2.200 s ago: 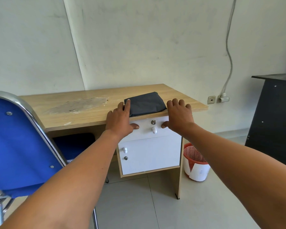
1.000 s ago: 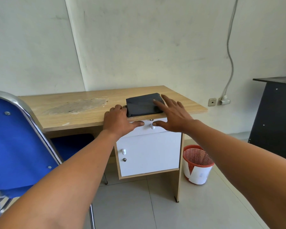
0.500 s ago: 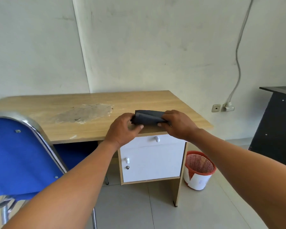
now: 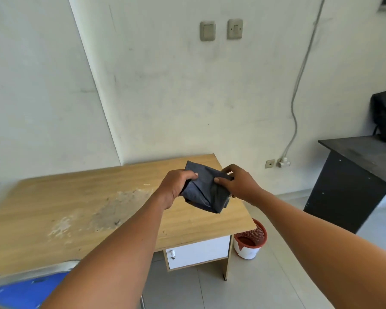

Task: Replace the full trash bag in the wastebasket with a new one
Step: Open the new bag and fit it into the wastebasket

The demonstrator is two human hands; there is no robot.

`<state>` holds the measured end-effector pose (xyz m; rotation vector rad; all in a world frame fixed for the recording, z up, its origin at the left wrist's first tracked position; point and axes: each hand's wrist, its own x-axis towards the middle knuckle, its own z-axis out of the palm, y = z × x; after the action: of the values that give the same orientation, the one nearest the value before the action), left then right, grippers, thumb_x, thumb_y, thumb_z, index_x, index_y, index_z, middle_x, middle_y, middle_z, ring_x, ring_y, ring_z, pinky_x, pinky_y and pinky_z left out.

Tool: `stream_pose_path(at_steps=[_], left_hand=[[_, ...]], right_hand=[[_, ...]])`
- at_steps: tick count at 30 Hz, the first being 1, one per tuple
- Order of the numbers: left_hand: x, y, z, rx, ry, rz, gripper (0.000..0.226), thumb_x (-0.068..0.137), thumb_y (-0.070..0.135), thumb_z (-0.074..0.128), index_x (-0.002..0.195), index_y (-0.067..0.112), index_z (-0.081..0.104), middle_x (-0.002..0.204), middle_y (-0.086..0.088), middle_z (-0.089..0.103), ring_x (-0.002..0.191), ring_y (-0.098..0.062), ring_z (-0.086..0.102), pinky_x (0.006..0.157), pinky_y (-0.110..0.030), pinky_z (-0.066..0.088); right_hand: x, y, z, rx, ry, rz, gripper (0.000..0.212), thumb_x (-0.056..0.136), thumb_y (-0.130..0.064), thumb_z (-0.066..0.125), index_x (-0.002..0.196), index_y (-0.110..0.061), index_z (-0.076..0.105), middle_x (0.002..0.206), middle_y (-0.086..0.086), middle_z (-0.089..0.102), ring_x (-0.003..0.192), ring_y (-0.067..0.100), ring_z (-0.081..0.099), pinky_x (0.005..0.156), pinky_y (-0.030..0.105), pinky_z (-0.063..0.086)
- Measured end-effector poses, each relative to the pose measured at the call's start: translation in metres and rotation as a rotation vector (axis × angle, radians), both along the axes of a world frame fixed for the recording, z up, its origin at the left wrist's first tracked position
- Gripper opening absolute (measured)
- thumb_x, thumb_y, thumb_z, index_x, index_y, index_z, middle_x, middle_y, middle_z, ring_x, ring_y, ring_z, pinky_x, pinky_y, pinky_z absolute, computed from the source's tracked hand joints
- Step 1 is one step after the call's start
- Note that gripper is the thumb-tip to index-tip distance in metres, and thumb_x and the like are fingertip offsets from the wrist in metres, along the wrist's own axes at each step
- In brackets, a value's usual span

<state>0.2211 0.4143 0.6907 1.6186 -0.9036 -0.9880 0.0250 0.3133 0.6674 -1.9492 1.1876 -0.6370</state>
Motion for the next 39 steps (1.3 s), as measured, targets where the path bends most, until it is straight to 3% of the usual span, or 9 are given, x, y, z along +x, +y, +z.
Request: stream_pose_path(at_steps=[8,13,17,20,23,26,29,32,39], left_hand=[[-0.047,-0.005,0.138,0.063,0.259,0.028,0.022,0.081,0.021,0.069,0.100,0.010,0.068,0.091,-0.012,0.071,0.084,-0.028,0.068,0.069,-0.035,0.061],[-0.090,-0.016,0.161,0.067,0.385,-0.021,0.012,0.086,0.018,0.063,0.093,0.008,0.065,0.081,-0.010,0.067,0.076,-0.025,0.065,0.064,-0.030,0.056],[-0.129,-0.031,0.162,0.079,0.466,-0.017,0.018,0.092,0.016,0.058,0.074,0.011,0.058,0.072,-0.008,0.057,0.065,-0.021,0.059,0.051,-0.027,0.054],[-0.154,-0.047,0.157,0.075,0.553,0.002,0.039,0.099,0.040,0.056,0.101,0.002,0.065,0.087,-0.013,0.069,0.070,-0.025,0.071,0.052,-0.031,0.059],[-0.179,-0.063,0.149,0.119,0.398,0.018,0.053,0.103,0.053,0.047,0.116,0.004,0.063,0.102,-0.013,0.071,0.080,-0.026,0.073,0.056,-0.030,0.058],[-0.205,-0.083,0.138,0.164,0.102,0.088,0.034,0.104,0.030,0.053,0.123,0.003,0.062,0.092,-0.008,0.064,0.072,-0.020,0.064,0.056,-0.027,0.052],[-0.223,-0.101,0.125,0.205,-0.098,0.004,0.036,0.098,0.032,0.063,0.126,0.009,0.062,0.110,-0.003,0.065,0.095,-0.018,0.065,0.079,-0.035,0.057],[-0.244,-0.112,0.122,0.239,-0.049,-0.144,0.035,0.095,0.044,0.064,0.123,0.022,0.064,0.122,0.006,0.065,0.113,-0.017,0.061,0.091,-0.038,0.054],[-0.272,-0.171,0.123,0.104,0.126,-0.328,0.026,0.095,0.009,0.058,0.117,0.009,0.072,0.105,-0.009,0.076,0.092,-0.024,0.070,0.077,-0.034,0.058]], right_hand=[[-0.052,0.036,0.132,0.040,0.044,0.113,0.071,0.082,-0.012,0.061,0.146,-0.039,0.043,0.127,-0.003,0.059,0.114,0.019,0.060,0.101,0.038,0.051],[-0.104,0.038,0.157,0.097,0.109,0.202,0.085,0.074,-0.002,0.062,0.146,-0.043,0.041,0.118,-0.008,0.064,0.101,0.015,0.065,0.092,0.033,0.056],[-0.145,0.023,0.152,-0.019,0.085,0.150,0.043,0.092,-0.016,0.066,0.132,-0.032,0.062,0.120,-0.009,0.068,0.110,0.012,0.062,0.096,0.029,0.049],[-0.179,0.008,0.150,-0.066,-0.069,-0.038,0.015,0.102,-0.031,0.053,0.108,-0.027,0.066,0.105,-0.005,0.069,0.094,0.011,0.063,0.079,0.026,0.052],[-0.211,-0.008,0.150,0.087,-0.252,-0.133,0.022,0.104,-0.033,0.049,0.120,-0.024,0.063,0.107,-0.003,0.068,0.099,0.013,0.063,0.084,0.027,0.052],[-0.242,-0.031,0.151,0.202,-0.350,-0.212,0.027,0.104,-0.034,0.049,0.125,-0.021,0.061,0.108,0.000,0.069,0.104,0.021,0.064,0.094,0.041,0.055],[-0.265,-0.053,0.151,0.314,-0.437,-0.234,0.027,0.104,-0.036,0.050,0.122,-0.021,0.061,0.108,0.001,0.071,0.102,0.021,0.066,0.091,0.042,0.056],[-0.280,-0.075,0.149,0.427,-0.533,-0.222,0.030,0.103,-0.036,0.052,0.124,-0.017,0.063,0.112,0.002,0.073,0.104,0.024,0.068,0.093,0.045,0.056],[-0.283,-0.128,0.138,0.488,-0.514,-0.302,0.046,0.093,-0.041,0.068,0.125,-0.010,0.060,0.113,0.005,0.071,0.103,0.025,0.067,0.091,0.040,0.056]])
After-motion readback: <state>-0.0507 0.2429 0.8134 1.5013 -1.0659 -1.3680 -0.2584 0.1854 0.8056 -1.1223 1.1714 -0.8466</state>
